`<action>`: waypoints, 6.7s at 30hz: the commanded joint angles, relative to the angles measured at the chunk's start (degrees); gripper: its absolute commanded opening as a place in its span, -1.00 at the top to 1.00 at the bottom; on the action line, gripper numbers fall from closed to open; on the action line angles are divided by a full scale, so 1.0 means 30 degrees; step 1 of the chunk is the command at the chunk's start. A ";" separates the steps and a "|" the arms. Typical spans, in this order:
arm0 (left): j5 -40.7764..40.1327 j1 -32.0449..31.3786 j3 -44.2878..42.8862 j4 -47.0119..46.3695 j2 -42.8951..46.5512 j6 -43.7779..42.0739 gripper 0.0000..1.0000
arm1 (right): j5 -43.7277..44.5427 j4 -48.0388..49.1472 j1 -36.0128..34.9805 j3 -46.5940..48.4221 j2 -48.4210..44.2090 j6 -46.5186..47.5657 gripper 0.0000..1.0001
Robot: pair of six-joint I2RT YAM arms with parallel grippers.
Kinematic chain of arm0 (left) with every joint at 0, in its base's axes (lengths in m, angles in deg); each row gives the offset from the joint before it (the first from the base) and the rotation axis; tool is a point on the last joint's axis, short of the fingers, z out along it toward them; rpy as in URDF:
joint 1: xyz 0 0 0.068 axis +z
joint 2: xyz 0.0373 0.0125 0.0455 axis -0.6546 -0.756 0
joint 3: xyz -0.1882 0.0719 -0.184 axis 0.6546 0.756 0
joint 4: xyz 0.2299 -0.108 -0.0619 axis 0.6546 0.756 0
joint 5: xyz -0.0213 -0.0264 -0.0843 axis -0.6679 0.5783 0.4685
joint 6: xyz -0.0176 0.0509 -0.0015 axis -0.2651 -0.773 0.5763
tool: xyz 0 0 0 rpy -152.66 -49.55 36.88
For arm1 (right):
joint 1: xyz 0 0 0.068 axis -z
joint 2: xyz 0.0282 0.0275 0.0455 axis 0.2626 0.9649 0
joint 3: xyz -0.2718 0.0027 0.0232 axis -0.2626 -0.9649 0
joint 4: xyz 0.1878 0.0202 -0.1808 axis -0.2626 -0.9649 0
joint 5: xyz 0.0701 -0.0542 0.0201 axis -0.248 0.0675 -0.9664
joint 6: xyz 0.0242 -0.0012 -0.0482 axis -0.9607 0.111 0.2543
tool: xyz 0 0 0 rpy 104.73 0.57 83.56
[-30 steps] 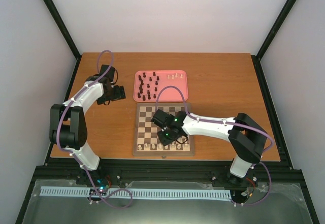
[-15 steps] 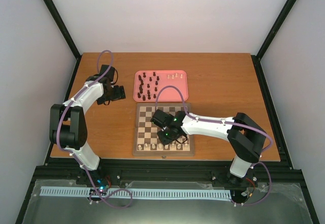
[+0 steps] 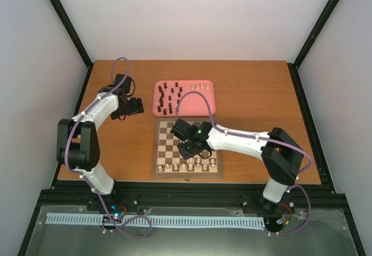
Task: Set up the chess pieces on the board
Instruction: Place the chess piece on the chessboard, then pick up the chess piece from the storage box, then place the chess piece on the chessboard.
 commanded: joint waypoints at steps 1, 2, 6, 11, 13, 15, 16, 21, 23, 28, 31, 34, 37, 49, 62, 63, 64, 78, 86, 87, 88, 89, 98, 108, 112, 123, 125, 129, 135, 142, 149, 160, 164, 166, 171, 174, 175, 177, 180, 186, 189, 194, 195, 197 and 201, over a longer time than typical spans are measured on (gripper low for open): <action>-0.0204 -0.0075 -0.0632 -0.0162 0.0112 -0.0270 -0.99 | 0.0465 -0.0121 0.1160 0.1008 -0.0136 0.0208 0.23; -0.0212 -0.0079 -0.0645 -0.0156 0.0105 -0.0246 -0.99 | 0.0426 -0.0099 0.1550 0.1247 -0.0142 0.0369 0.17; -0.0205 -0.0075 -0.0647 -0.0186 0.0087 -0.0266 -0.99 | 0.0302 -0.0280 0.3749 0.3263 0.0779 0.1362 0.08; -0.0175 -0.0075 -0.0691 -0.0181 0.0050 -0.0239 -0.99 | 0.0259 -0.0250 0.6796 0.6812 0.3736 0.2706 0.11; -0.0175 -0.0075 -0.0748 -0.0107 0.0050 -0.0247 -0.99 | 0.0073 -0.0418 0.7834 0.8717 0.5297 0.3025 0.12; -0.0195 -0.0075 -0.0732 -0.0100 0.0068 -0.0245 -0.99 | -0.0139 -0.0394 0.8857 1.0178 0.6731 0.3344 0.14; -0.0203 -0.0075 -0.0742 -0.0083 0.0041 -0.0261 -0.99 | -0.0213 -0.0346 0.9243 1.0897 0.7363 0.3467 0.15; -0.0262 -0.0075 -0.0691 -0.0057 -0.0059 -0.0328 -0.99 | 0.0247 -0.0344 1.0643 1.3962 0.9991 0.4009 0.18; -0.0405 -0.0075 -0.0678 -0.0047 -0.0114 -0.0351 -1.00 | 0.0178 -0.0384 1.1085 1.5066 1.0861 0.4210 0.18; -0.0531 -0.0090 -0.0764 -0.0053 -0.0345 -0.0399 -0.99 | 0.0633 -0.0438 1.1712 1.7718 1.2792 0.4743 0.18; -0.0635 -0.0079 -0.0876 0.0032 -0.0488 -0.0436 -0.99 | 0.0722 -0.0934 1.1941 1.9733 1.4052 0.4849 0.18; -0.0676 -0.0079 -0.0965 0.0070 -0.0565 -0.0433 -0.99 | 0.0864 -0.1138 1.2025 2.1024 1.4951 0.4820 0.19; -0.0712 -0.0075 -0.0989 0.0059 -0.0598 -0.0463 -1.00 | 0.1047 -0.0822 1.2083 2.1459 1.5338 0.4822 0.19; -0.0648 -0.0082 -0.1079 0.0017 -0.1156 -0.0419 -0.99 | 0.1643 -0.1029 1.2311 2.2224 1.6194 0.4976 0.21; -0.0664 -0.0075 -0.1101 0.0074 -0.1267 -0.0433 -1.00 | 0.1181 -0.0737 1.2664 2.3032 1.7080 0.4893 0.23; -0.0676 -0.0075 -0.1096 0.0086 -0.1276 -0.0435 -0.99 | 0.1116 -0.0722 1.2703 2.3084 1.7142 0.4906 0.24; -0.0674 -0.0086 -0.1084 0.0072 -0.1281 -0.0435 -1.00 | 0.0991 -0.0709 1.2727 2.3145 1.7201 0.4930 0.24; -0.0688 -0.0075 -0.1174 0.0055 -0.1448 -0.0410 -0.99 | 0.0284 -0.1217 1.2818 2.3482 1.7798 0.5124 0.38; -0.0651 -0.0075 -0.1086 0.0007 -0.1454 -0.0418 -0.99 | 0.0402 -0.0951 1.2818 2.3620 1.7872 0.5113 0.38; -0.0645 -0.0075 -0.1086 0.0000 -0.1442 -0.0396 -0.99 | 0.0415 -0.0943 1.2818 2.3703 1.7900 0.5135 0.39; -0.0644 -0.0075 -0.1086 0.0014 -0.1441 -0.0416 -0.99 | 0.0402 -0.0989 1.2818 2.3827 1.7955 0.5138 0.39; -0.0644 -0.0075 -0.1094 0.0009 -0.1440 -0.0411 -1.00 | 0.0374 -0.1039 1.2818 2.3919 1.7994 0.5142 0.43; -0.0616 -0.0077 -0.1152 0.0004 -0.1590 -0.0402 -0.99 | 0.0270 -0.1360 1.2818 2.4079 1.8093 0.5172 0.75; -0.0526 -0.0075 -0.1090 -0.0041 -0.1494 -0.0347 -0.99 | 0.0156 -0.1234 1.2810 2.2144 1.6083 0.5067 0.94; -0.0527 -0.0075 -0.1057 -0.0046 -0.1341 -0.0322 -1.00 | -0.0244 -0.0418 1.2514 1.9508 1.3329 0.5080 0.94; -0.0650 -0.0075 -0.1052 -0.0006 -0.0963 -0.0329 -0.99 | -0.0486 0.1012 0.8880 0.8811 0.4853 0.3865 0.94; -0.0631 -0.0075 -0.1057 -0.0008 -0.0904 -0.0307 -0.99 | -0.0548 0.1523 0.7719 0.6544 0.3207 0.3138 0.94; -0.0586 -0.0075 -0.0924 -0.0098 -0.0661 -0.0258 -0.99 | -0.0678 0.3081 0.5190 0.3033 0.0721 0.2219 0.94; -0.0469 -0.0075 -0.0627 -0.0199 -0.0301 -0.0220 -0.99 | -0.0437 0.4391 0.2598 0.0858 0.0026 0.1646 0.94; -0.0325 -0.0075 -0.0508 -0.0332 -0.0198 -0.0182 -0.99 | 0.0050 0.3912 0.0954 -0.0471 -0.0916 0.0510 0.94; -0.0214 -0.0075 -0.0291 -0.0461 -0.0025 -0.0105 -0.99 | 0.0597 0.2882 -0.0145 0.0139 -0.0838 0.0257 0.94; -0.0060 -0.0075 -0.0407 -0.0476 -0.0032 -0.0056 -0.99 | 0.0365 0.2442 -0.1069 -0.0266 -0.1000 -0.0378 0.94; -0.0072 -0.0075 -0.0442 -0.0489 0.0048 -0.0062 -0.99 | 0.0381 0.2411 -0.1540 -0.0399 -0.0844 -0.0461 0.94; -0.0101 -0.0082 -0.0420 -0.0512 0.0082 -0.0060 -0.99 | 0.0308 0.2505 -0.1649 -0.0560 -0.0771 -0.0535 0.94; -0.0086 -0.0079 -0.0329 -0.0528 0.0115 -0.0041 -1.00 | 0.0129 0.2736 -0.1739 -0.0631 -0.0514 -0.0621 0.94; -0.0197 -0.0075 -0.0270 -0.0518 0.0252 -0.0085 -0.99 | 0.0029 0.2808 -0.1742 -0.0660 -0.0294 -0.0607 0.94; -0.0218 -0.0090 -0.0245 -0.0527 0.0273 -0.0091 -0.99 | -0.0038 0.2860 -0.1743 -0.0620 -0.0169 -0.0539 0.94; -0.0279 -0.0075 -0.0215 -0.0510 0.0316 -0.0106 -0.99 | -0.0159 0.2936 -0.1739 -0.0582 0.0067 -0.0458 0.94; -0.0307 -0.0077 -0.0224 -0.0495 0.0341 -0.0113 -1.00 | -0.0187 0.3010 -0.1741 -0.0636 0.0275 -0.0450 0.94; -0.0307 -0.0075 -0.0121 -0.0537 0.0329 -0.0096 -0.99 | -0.0098 0.3070 -0.1743 -0.0758 0.0367 -0.0514 0.94; -0.0293 -0.0075 -0.0134 -0.0557 0.0248 -0.0123 -0.99 | 0.0058 0.2905 -0.1743 -0.0825 0.0320 -0.0648 0.94; -0.0180 -0.0080 -0.0123 -0.0628 0.0175 -0.0084 -0.99 | -0.0094 0.2882 -0.1744 -0.0863 0.0626 -0.0641 0.92; -0.0176 -0.0076 -0.0120 -0.0632 0.0168 -0.0102 -0.99 | 0.0012 0.2785 -0.1732 -0.0825 0.0697 -0.0697 0.91; -0.0227 -0.0075 -0.0127 -0.0641 0.0152 -0.0113 -0.99 | 0.0182 0.2774 -0.1757 -0.0808 0.0685 -0.0742 0.91; -0.0208 -0.0075 -0.0120 -0.0644 0.0141 -0.0115 -1.00 | 0.0360 0.2773 -0.1714 -0.0673 0.0811 -0.0610 0.90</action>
